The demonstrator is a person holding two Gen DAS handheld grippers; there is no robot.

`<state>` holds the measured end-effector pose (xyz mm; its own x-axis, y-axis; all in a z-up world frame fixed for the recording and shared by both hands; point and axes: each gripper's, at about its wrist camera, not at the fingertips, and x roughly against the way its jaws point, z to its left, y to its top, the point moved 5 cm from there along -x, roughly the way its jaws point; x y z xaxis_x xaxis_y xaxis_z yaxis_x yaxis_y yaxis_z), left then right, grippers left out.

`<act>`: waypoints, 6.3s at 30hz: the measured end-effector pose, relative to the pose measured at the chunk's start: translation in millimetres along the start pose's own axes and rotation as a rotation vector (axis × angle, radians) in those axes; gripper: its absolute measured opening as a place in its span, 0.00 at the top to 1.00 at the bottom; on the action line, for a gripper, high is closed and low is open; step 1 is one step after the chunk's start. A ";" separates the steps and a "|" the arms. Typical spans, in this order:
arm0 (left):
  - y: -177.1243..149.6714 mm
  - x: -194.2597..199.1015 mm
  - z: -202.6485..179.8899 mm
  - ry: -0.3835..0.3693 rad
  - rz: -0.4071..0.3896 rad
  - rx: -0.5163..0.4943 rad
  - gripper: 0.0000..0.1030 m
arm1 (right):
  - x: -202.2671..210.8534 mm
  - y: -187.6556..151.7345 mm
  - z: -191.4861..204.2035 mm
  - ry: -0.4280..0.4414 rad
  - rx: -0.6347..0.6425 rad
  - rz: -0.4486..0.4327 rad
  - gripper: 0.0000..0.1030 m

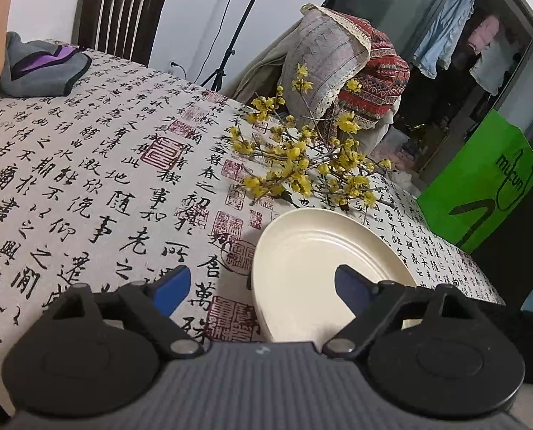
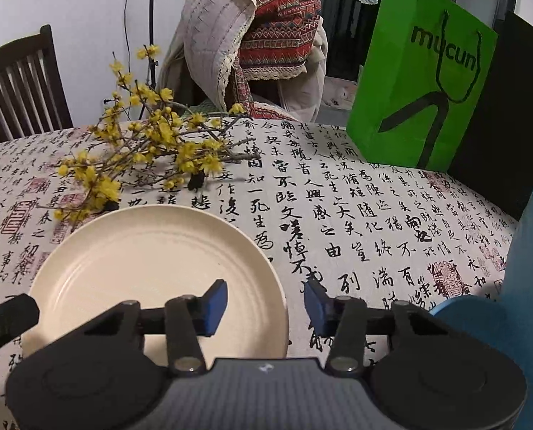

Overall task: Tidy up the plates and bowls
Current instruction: 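Position the left gripper at the plate rim while the right gripper reaches the same plate, then close both grippers on the rim of the cream plate, then lift the held cream plate with both grippers toward the blue bowls, then carry the held cream plate with both grippers past the blue bowls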

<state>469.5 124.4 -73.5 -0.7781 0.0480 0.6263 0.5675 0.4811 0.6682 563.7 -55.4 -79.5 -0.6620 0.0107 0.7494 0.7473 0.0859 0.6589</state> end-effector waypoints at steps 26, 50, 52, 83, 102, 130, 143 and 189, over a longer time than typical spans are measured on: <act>-12.8 -21.4 1.2 -0.051 0.077 0.003 0.58 | -20.8 -5.3 -8.1 0.076 -0.039 0.045 0.78; -7.3 -20.2 6.4 0.035 0.050 -0.037 0.78 | 2.5 -22.9 1.5 0.113 0.051 0.011 0.88; -7.2 -20.0 7.3 0.033 0.052 -0.033 0.78 | 2.7 -23.4 1.6 0.112 0.057 0.005 0.88; 3.0 1.3 -3.7 0.097 -0.050 -0.151 0.83 | 25.7 -21.0 1.2 0.166 0.066 -0.093 0.92; 20.5 39.9 -3.1 0.097 -0.124 -0.149 0.83 | 64.2 -11.9 1.1 0.238 0.038 -0.189 0.92; 10.7 116.0 -5.4 0.078 -0.189 -0.178 0.83 | 133.9 -32.9 -1.6 0.254 0.021 -0.267 0.92; 2.6 145.7 -3.3 0.057 -0.211 -0.177 0.83 | 162.9 -47.2 -4.4 0.252 0.020 -0.291 0.92; -52.9 229.1 -28.7 0.011 -0.270 -0.251 0.83 | 231.7 -114.3 -45.2 0.253 -0.056 -0.345 0.92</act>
<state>269.0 84.9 46.1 -0.9068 -0.0619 0.4170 0.3912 0.2451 0.8871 327.4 -107.7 21.8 -0.8442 -0.2540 0.4721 0.4910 -0.0127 0.8711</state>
